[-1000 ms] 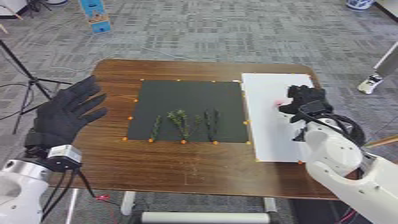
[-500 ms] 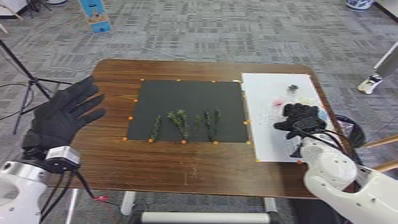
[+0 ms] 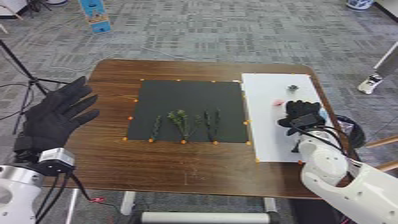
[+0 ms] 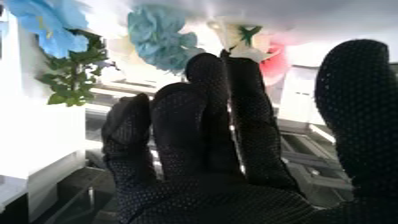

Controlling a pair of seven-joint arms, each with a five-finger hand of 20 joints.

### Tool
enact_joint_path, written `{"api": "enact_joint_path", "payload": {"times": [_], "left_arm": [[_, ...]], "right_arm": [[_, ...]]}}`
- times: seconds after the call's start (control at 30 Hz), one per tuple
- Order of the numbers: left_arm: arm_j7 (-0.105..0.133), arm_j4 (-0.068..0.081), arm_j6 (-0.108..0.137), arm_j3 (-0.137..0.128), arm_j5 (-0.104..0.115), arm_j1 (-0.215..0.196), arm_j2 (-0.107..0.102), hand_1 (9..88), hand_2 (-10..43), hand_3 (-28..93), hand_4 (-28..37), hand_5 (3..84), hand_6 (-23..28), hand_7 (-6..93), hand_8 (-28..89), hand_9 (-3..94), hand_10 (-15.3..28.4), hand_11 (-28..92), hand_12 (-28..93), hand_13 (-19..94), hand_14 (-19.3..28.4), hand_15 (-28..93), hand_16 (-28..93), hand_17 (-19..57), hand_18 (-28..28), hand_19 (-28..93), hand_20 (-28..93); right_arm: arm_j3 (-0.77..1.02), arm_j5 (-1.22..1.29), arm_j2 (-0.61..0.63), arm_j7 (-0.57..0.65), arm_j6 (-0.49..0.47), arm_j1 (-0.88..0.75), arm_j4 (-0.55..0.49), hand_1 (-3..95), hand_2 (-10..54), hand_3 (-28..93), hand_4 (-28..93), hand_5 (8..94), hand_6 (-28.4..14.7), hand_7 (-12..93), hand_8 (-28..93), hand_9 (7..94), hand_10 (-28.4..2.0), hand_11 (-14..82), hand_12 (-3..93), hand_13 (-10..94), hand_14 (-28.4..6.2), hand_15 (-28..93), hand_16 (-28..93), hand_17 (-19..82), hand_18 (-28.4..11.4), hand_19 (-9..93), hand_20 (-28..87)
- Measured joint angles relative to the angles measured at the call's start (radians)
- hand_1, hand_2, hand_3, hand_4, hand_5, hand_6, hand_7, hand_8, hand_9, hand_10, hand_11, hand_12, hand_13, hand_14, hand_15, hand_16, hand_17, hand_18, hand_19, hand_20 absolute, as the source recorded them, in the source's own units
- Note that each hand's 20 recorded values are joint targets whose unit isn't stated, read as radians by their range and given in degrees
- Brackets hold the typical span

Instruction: Arrange flowers

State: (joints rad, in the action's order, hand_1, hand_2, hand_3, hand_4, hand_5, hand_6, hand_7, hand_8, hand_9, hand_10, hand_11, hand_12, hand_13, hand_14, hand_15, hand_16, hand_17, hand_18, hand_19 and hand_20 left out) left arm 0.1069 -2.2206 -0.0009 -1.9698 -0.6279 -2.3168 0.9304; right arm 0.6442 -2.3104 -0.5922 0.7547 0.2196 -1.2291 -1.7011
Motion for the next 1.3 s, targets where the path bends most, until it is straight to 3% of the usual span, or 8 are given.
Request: {"api": "enact_joint_path", "payload": {"times": [0.23,0.37,0.67,0.9,1.03,1.2,1.23,1.3], "left_arm": [[0.003,-0.001,0.002,-0.002,0.0,-0.003,0.003,21.7,-6.7,69,-28.3,27.0,2.2,16.0,-8,24.1,10.8,13,16,20,13.1,17,4,-12.0,21.8,41,8],[0.005,-0.002,0.002,-0.004,0.0,-0.003,0.004,21.5,-6.8,69,-28.3,27.1,2.2,16.1,-8,24.1,10.9,13,16,20,13.1,17,4,-12.0,21.8,41,8],[0.008,-0.002,0.004,-0.014,0.0,-0.005,0.004,21.4,-6.5,69,-28.3,27.1,2.2,16.1,-9,24.1,10.8,13,16,20,13.1,17,4,-12.0,21.8,41,8],[0.016,-0.007,0.003,-0.033,0.0,-0.015,0.004,21.2,-6.6,69,-28.3,27.2,2.3,15.6,-8,24.1,10.8,13,16,20,13.1,17,4,-12.0,22.2,41,8],[0.018,-0.008,0.003,-0.048,0.0,-0.016,0.003,21.2,-6.6,69,-28.3,27.2,2.3,15.7,-8,24.1,10.8,13,16,20,13.1,17,4,-12.0,22.2,41,8],[0.019,-0.008,0.002,-0.048,0.0,-0.015,0.001,21.2,-6.6,69,-28.3,27.2,2.4,15.4,-8,24.1,10.8,13,16,20,13.1,17,4,-12.0,22.1,41,8],[0.019,-0.008,0.002,-0.048,0.0,-0.015,0.001,21.2,-6.6,69,-28.3,27.3,2.4,15.4,-8,24.1,10.9,13,16,20,13.1,17,4,-12.0,22.1,41,8],[0.019,-0.008,0.002,-0.047,0.0,-0.016,0.001,21.3,-6.6,69,-28.3,27.3,2.3,15.4,-8,24.1,10.9,13,16,20,13.1,17,4,-12.0,22.1,41,8]], "right_arm": [[-0.085,-0.033,-0.01,0.01,0.087,0.077,0.063,48.7,-9.5,77,-28,66.1,1.2,48,10,71.9,-8.3,42.0,61.9,65,-8.4,79,42,33,-21.6,88,53],[-0.137,-0.081,-0.02,0.017,0.159,0.116,0.105,49.9,-9.5,79,-28,68.4,1.5,48,11,73.9,-7.6,42.6,63.5,68,-7.9,80,42,35,-21.8,89,53],[-0.141,-0.082,-0.018,0.008,0.161,0.119,0.106,47.4,-9.5,83,-24,68.7,1.7,49,16,74.2,-7.7,43.8,65.4,68,-8.4,81,44,35,-22.1,90,54],[-0.145,-0.074,0.023,-0.02,0.172,0.106,0.023,47.0,-9.5,83,-23,68.6,1.5,49,17,74.3,-7.7,44.1,66.0,68,-8.5,81,44,35,-22.2,90,54],[-0.18,-0.079,0.047,-0.037,0.198,0.138,-0.047,47.4,-9.5,82,-23,68.0,1.3,49,17,73.7,-7.9,44.2,67.0,67,-8.8,82,45,34,-22.2,90,54],[-0.192,-0.078,0.047,-0.035,0.168,0.194,-0.081,38.5,-9.5,79,-28,62.1,-1.3,36,10,62.9,-12.2,54.4,55.1,61,-10.2,82,46,30,-22.6,87,56],[-0.188,-0.073,0.046,-0.032,0.138,0.202,-0.082,36.2,-9.5,81,-28,61.0,-1.9,36,-2,60.9,-13.3,56.8,50.5,60,-10.5,82,46,30,-22.6,87,56],[-0.162,-0.065,0.046,-0.025,0.055,0.202,-0.085,32.6,-9.5,82,-28,59.5,-3.1,35,-10,57.9,-14.5,57.8,48.3,59,-11.4,82,46,29,-22.8,86,56]]}}
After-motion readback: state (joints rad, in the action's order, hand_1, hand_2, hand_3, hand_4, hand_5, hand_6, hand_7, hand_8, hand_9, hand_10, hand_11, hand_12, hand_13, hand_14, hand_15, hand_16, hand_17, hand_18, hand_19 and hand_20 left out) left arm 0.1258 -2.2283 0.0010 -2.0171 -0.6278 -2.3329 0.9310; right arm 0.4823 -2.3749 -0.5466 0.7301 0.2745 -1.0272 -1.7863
